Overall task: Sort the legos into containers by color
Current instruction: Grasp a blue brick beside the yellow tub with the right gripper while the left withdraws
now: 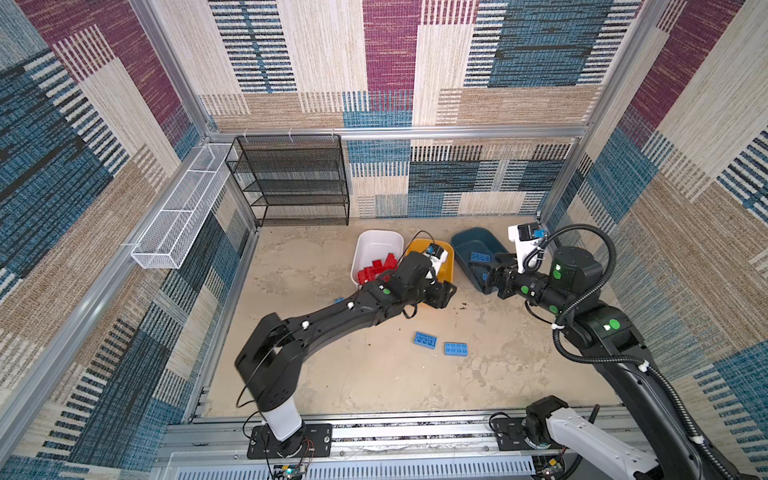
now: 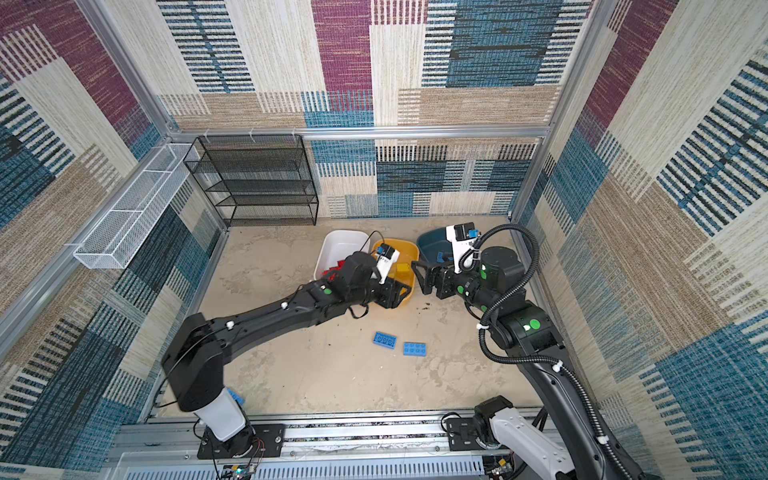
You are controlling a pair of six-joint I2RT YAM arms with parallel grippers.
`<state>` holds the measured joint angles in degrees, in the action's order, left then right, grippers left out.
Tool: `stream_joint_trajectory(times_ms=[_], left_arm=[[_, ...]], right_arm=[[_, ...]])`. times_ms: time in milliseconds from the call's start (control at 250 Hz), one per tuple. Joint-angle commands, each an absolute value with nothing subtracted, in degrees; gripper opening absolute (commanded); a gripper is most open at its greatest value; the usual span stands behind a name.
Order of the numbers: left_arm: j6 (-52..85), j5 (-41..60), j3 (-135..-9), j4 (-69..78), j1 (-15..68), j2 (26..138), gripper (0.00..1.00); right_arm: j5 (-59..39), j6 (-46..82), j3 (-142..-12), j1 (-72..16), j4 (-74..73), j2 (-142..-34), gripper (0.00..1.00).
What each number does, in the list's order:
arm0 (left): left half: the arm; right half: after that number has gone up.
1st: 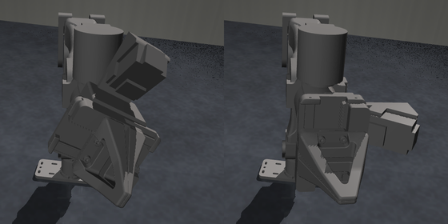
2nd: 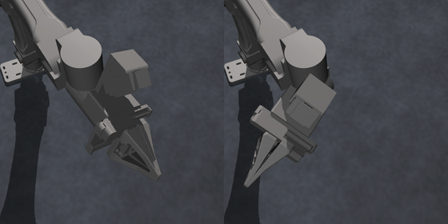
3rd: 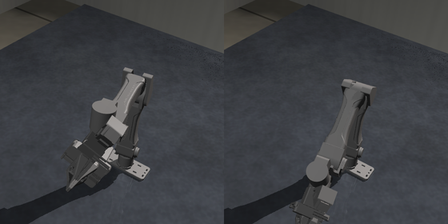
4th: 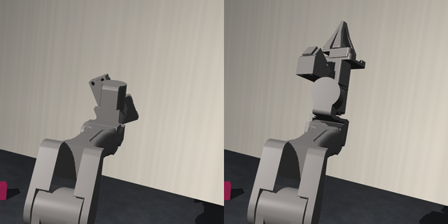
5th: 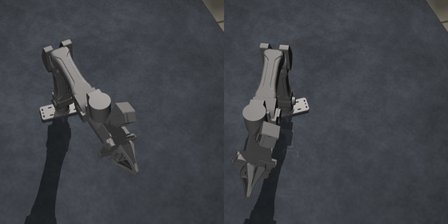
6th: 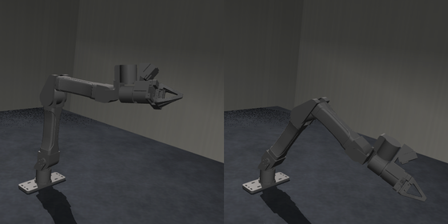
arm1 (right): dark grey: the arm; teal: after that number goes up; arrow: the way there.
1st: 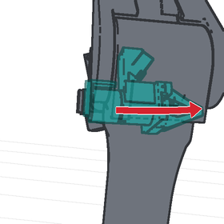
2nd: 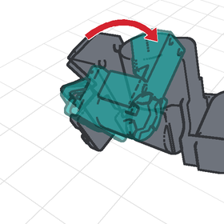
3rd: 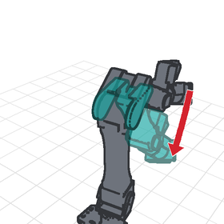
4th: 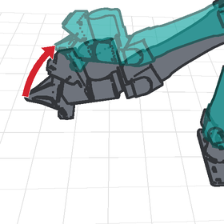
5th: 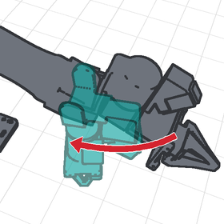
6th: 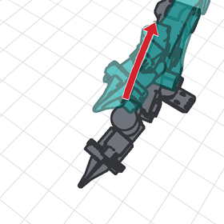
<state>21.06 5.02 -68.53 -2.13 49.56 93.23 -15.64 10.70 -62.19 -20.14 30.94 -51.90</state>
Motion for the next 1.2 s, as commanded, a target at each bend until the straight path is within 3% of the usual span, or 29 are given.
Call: stream_joint_trajectory(times_ms=[0,248,564,1028,1196], left_arm=[[24.12,0.12,-58.48,3.31,49.58,83.68,0.65],[26.85,-6.45,-39.52,-2.15,49.58,59.32,0.65],[29.34,-13.67,-27.28,-14.16,49.55,37.46,0.65],[30.77,-15.99,-23.01,-21.09,49.54,27.92,0.65],[30.81,-15.9,-22.9,-21.02,49.55,27.95,0.65]], right_arm=[[-18.59,7.83,-57.96,-20.98,32.87,-53.42,0.92],[-11.4,10.58,-46.23,-35.16,26.03,-62.1,0.94],[-7.63,9.36,-39.73,-40.28,17.12,-71.82,0.96],[-0.69,7.88,-42.94,-43.81,14.48,-85.75,0.9],[0.35,8.09,-43.56,-43.99,14.15,-88.16,0.77]])
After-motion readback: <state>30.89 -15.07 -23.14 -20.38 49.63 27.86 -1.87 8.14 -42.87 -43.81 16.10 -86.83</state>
